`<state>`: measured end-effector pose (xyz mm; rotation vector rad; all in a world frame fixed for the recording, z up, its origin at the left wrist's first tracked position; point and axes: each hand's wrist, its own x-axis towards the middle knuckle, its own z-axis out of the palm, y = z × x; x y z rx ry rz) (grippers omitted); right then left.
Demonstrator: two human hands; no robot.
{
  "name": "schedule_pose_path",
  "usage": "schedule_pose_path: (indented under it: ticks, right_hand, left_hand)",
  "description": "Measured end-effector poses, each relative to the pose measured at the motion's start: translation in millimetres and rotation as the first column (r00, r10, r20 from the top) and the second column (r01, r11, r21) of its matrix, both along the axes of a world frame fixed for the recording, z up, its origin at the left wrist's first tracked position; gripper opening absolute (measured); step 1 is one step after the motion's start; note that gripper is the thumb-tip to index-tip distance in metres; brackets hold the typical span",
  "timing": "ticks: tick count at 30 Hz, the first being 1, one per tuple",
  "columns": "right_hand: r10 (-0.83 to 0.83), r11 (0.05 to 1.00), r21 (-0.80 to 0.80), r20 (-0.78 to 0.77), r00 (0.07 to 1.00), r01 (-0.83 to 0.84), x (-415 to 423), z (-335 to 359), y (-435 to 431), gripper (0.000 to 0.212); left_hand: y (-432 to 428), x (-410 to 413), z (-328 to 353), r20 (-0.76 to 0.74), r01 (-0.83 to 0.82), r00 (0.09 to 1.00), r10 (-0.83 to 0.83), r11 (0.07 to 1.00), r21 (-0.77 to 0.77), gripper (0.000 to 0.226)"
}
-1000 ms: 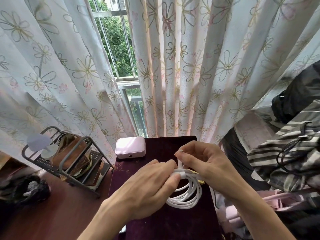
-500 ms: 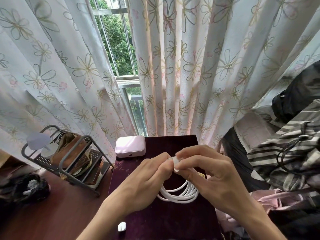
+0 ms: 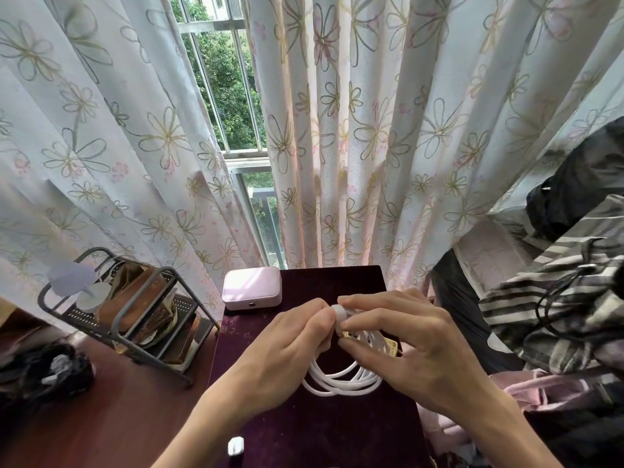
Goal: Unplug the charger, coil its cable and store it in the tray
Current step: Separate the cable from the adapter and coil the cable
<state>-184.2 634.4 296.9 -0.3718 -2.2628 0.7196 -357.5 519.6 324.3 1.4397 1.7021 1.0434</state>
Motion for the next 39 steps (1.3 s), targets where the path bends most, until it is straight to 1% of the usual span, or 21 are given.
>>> schedule_pose_path:
  ticks: [4, 6, 9, 12, 14, 15, 17, 20, 22, 25, 27, 29, 30, 32, 35, 36, 38, 39]
  right_hand:
    - [-0.04, 0.992, -0.121, 0.007, 0.999, 0.04, -1.5, 1.4, -3.3, 0.013]
    - [-0.056, 0.985, -0.162, 0.064, 0.996, 0.065, -2.3, 3.2, -3.3, 0.02]
    - [-0.032, 0.995, -0.094, 0.13, 0.991, 0.044, -4.0, 6.1, -1.8, 0.026]
    - [-0.021, 1.0, 0.018, 0.177, 0.984, 0.018, -8.3, 4.3, -0.9, 0.029]
    - [-0.051, 0.997, 0.075, 0.221, 0.974, 0.035, -11.1, -1.7, -1.6, 0.029]
    - [-0.067, 0.995, 0.081, 0.238, 0.969, 0.049, -12.2, -6.0, -1.6, 0.027]
    - [-0.085, 0.996, 0.02, 0.256, 0.963, 0.082, -13.1, -14.0, -1.7, 0.021]
    - [-0.055, 0.98, -0.174, 0.244, 0.968, 0.099, -13.2, -24.2, -2.7, 0.009]
    - [-0.018, 0.932, -0.345, 0.252, 0.968, 0.107, -12.1, -31.3, -3.6, 0.007]
    - [0.077, 0.798, -0.596, 0.249, 0.966, 0.09, -8.9, -42.7, -2.1, 0.01]
    - [0.114, 0.67, -0.74, 0.171, 0.979, 0.052, -5.5, -50.2, -1.7, 0.015]
    - [0.138, 0.534, -0.845, 0.118, 0.983, 0.026, -5.5, -59.6, -5.5, 0.015]
    - [0.155, 0.488, -0.873, 0.122, 0.98, 0.032, -6.6, -65.6, -9.1, 0.014]
    - [0.179, 0.455, -0.886, 0.189, 0.966, 0.089, -9.2, -83.6, -18.8, 0.017]
    - [0.152, 0.513, -0.827, 0.351, 0.924, 0.23, -6.7, -126.6, -34.4, 0.026]
    - [0.14, 0.51, -0.815, 0.393, 0.909, 0.274, -3.9, -141.5, -39.4, 0.028]
    - [0.143, 0.419, -0.837, 0.443, 0.885, 0.351, -0.1, -175.5, -51.1, 0.03]
    - [0.146, 0.378, -0.84, 0.47, 0.87, 0.39, 1.4, -192.0, -57.3, 0.031]
  left_hand:
    - [-0.4, 0.2, 0.2, -0.087, 0.009, 0.996, -0.008, 1.0, 0.009, 0.038]
    - [-1.1, 1.2, -1.0, -0.134, 0.017, 0.991, -0.016, 1.0, 0.004, 0.042]
    - [-2.7, 2.7, -4.1, -0.237, 0.014, 0.971, -0.018, 1.0, -0.018, 0.041]
    - [-1.0, 3.5, -10.8, -0.349, -0.012, 0.937, -0.007, 0.998, -0.054, 0.038]
    - [1.0, 3.9, -16.8, -0.35, -0.037, 0.937, 0.009, 0.997, -0.073, 0.039]
    - [1.3, 4.0, -19.9, -0.328, -0.046, 0.945, 0.018, 0.996, -0.08, 0.042]
    - [0.9, 4.7, -27.5, -0.259, -0.049, 0.965, 0.027, 0.996, -0.077, 0.049]
    - [-1.0, 5.7, -42.7, -0.15, -0.024, 0.988, 0.017, 0.999, -0.046, 0.047]
    - [-2.0, 5.1, -53.0, -0.052, -0.016, 0.999, 0.015, 1.0, -0.022, 0.041]
    - [-6.9, 2.1, -67.8, 0.151, -0.05, 0.987, 0.051, 0.999, -0.012, 0.034]
    - [-11.8, 1.3, -77.7, 0.299, -0.087, 0.95, 0.087, 0.996, -0.012, 0.034]
    - [-15.9, 1.9, -90.4, 0.423, -0.154, 0.894, 0.15, 0.988, -0.026, 0.033]
    - [-17.9, 3.4, -97.9, 0.47, -0.191, 0.862, 0.187, 0.981, -0.04, 0.034]
    - [-22.7, 7.2, -115.7, 0.551, -0.255, 0.792, 0.261, 0.963, -0.09, 0.036]
    - [-33.3, 15.1, -151.1, 0.616, -0.282, 0.701, 0.36, 0.933, -0.224, 0.036]
    - [-37.6, 17.7, -164.4, 0.618, -0.272, 0.682, 0.391, 0.92, -0.282, 0.036]
    - [-48.8, 20.5, -199.4, 0.609, -0.259, 0.633, 0.478, 0.872, -0.416, 0.041]
    - [-55.5, 20.3, -218.5, 0.595, -0.26, 0.597, 0.538, 0.832, -0.491, 0.045]
